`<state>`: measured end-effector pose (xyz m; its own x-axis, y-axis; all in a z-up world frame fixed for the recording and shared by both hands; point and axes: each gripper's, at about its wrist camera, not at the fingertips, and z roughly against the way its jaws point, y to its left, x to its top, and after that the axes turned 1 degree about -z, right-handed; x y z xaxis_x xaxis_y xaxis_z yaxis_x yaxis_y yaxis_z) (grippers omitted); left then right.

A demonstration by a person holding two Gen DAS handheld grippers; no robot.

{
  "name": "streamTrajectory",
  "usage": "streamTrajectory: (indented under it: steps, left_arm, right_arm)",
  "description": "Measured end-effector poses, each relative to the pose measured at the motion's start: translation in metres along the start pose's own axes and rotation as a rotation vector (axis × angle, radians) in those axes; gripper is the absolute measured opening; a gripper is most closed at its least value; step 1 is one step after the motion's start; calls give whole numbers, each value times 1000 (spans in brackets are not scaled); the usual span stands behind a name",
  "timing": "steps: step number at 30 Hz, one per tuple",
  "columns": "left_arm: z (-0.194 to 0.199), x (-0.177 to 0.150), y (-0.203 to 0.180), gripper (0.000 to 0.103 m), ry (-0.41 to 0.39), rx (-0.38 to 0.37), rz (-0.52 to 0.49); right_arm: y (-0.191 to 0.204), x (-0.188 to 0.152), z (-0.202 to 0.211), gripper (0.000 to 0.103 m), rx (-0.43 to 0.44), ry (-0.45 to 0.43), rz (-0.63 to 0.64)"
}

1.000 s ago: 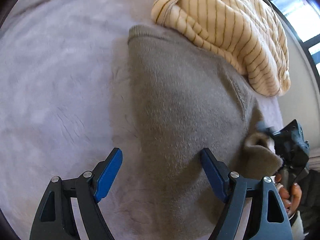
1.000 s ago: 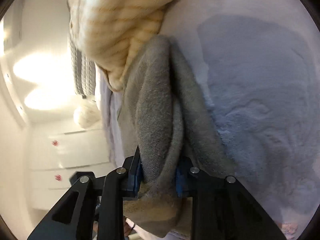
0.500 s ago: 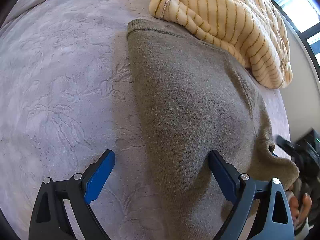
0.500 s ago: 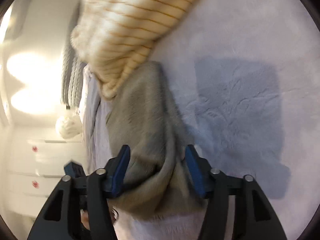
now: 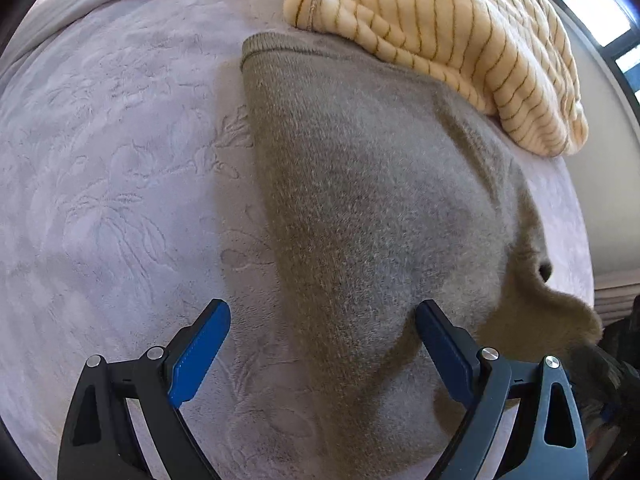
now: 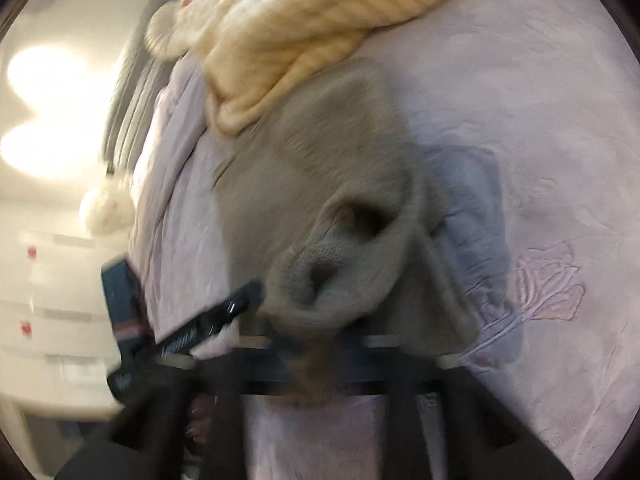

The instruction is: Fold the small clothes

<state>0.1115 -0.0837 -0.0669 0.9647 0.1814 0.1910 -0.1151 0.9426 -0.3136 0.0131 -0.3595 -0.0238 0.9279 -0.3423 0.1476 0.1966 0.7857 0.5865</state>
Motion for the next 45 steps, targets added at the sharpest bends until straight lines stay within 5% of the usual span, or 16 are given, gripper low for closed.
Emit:
streamTrajectory:
  steps: [5,9,16,23,28,30,33,35,36,39,45]
  left_arm:
    - [-3,-3,9,95,4,-40,27]
    - [-3,-9,14,95,27,-72,25]
    - [-1,-18,22,95,65,-98,43]
    - [21,-25,8,95,-13,-29,-6]
    - [16,-33,-6,95,7,51,-101]
    - [8,-41,-8,95,30,80,-125]
    - [2,-55,0,95,47,80,-140]
    - [4,-59,7,95,48,60,-126]
    - [5,-60,10,95,53,51,-120]
    - [9,-61,12,95,56,50,-120]
    - [15,-58,15,95,54,53,-88]
  right_arm:
    - [-83,-20,0,11,37,17,-347]
    - [-120,-47,2,9,182,12,-561]
    - [-66,-54,-17,56,233,129,-349]
    - [-6,-57,-36,56,316,228,-122]
    - [31,-37,-19,56,125,152,136]
    - [24,-24,-16,56,53,122,150]
    - [4,-10,-22,47,-79,112,167]
    - [-18,-10,-28,7,-132,135,132]
    - [-26,-11,-26,4,-127,137,101]
    - [-41,-12,-20,4,-70,134,9]
    - [-36,-19,-8,9,-69,139,26]
